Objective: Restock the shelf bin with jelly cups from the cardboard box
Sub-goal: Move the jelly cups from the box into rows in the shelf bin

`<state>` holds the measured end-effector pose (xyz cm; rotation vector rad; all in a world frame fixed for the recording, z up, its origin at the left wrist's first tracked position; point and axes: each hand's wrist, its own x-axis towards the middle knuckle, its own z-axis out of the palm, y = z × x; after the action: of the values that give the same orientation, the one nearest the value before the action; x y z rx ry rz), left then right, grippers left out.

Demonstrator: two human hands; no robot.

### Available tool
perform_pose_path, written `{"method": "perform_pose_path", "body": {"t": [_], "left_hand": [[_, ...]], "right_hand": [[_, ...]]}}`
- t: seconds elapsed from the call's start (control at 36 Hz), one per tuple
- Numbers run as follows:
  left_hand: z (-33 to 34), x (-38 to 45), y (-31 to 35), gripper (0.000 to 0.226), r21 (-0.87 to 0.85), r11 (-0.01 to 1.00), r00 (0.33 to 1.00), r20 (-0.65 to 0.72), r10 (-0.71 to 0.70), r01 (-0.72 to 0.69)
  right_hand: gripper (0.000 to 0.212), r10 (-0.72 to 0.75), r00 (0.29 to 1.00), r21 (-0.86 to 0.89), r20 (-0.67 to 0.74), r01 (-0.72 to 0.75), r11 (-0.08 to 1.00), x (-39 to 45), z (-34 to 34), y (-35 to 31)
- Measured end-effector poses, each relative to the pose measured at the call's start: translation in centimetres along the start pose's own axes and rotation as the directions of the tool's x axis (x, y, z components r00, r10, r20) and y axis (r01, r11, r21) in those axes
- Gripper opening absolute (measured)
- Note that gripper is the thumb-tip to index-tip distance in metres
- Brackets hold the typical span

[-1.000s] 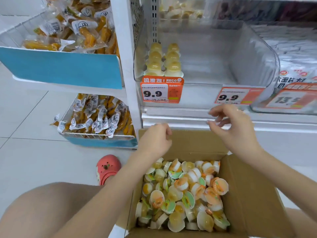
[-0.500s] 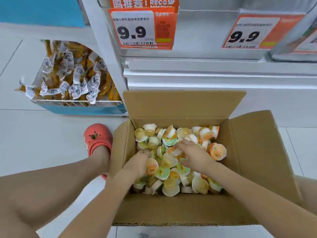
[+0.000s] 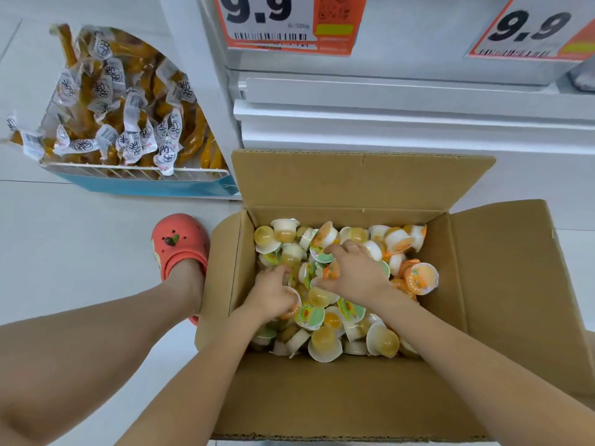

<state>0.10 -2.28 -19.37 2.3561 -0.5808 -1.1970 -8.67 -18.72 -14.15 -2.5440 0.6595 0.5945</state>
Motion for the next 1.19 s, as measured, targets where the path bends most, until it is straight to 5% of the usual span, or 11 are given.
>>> {"method": "perform_pose_path", "body": {"t": [0.17,0.42,0.53,0.67,0.78,0.94,1.19], "left_hand": [[0.2,1.8,1.6,0.052,0.054,0.985,0.985,-0.036,0.168,-0.166],[1.2,4.2,1.5,0.078,0.268,0.944,0.977,0.146,0.156,-0.191],[0.7,3.8,1.0,0.062,0.130,0.976,0.984,0.003,0.175,-0.174],[0.4,1.0,0.8,0.053,-0.207,0.975,0.969,-0.247,0.027,-0.080],[0.3,-1.1,1.4,0.050,-0.472,0.882,0.900,-0.387,-0.200,-0.008],[-0.6,-1.7,1.3,0.048,-0.481,0.877,0.894,-0.400,-0.201,-0.018],[-0.6,-2.0,1.4,0.049,-0.460,0.887,0.880,-0.436,-0.187,-0.039]], "right_hand": [[0.033,0.164,0.954,0.316,-0.250,-0.080,0.945,1.3,-0.9,1.1],[0.034,0.125,0.962,0.261,-0.243,-0.059,0.964,3.7,-1.5,1.7],[0.031,-0.030,0.937,0.238,-0.347,0.119,0.964,3.8,-1.4,0.1],[0.038,-0.209,0.949,0.204,-0.234,0.258,0.944,5.5,-0.7,-2.8],[0.049,-0.176,0.972,0.055,-0.158,0.187,0.981,6.8,1.2,-4.9],[0.068,-0.266,0.929,-0.366,-0.257,0.161,0.916,7.9,3.7,-6.4],[0.050,-0.336,0.877,-0.447,-0.343,0.162,0.880,8.7,5.1,-5.6]]}}
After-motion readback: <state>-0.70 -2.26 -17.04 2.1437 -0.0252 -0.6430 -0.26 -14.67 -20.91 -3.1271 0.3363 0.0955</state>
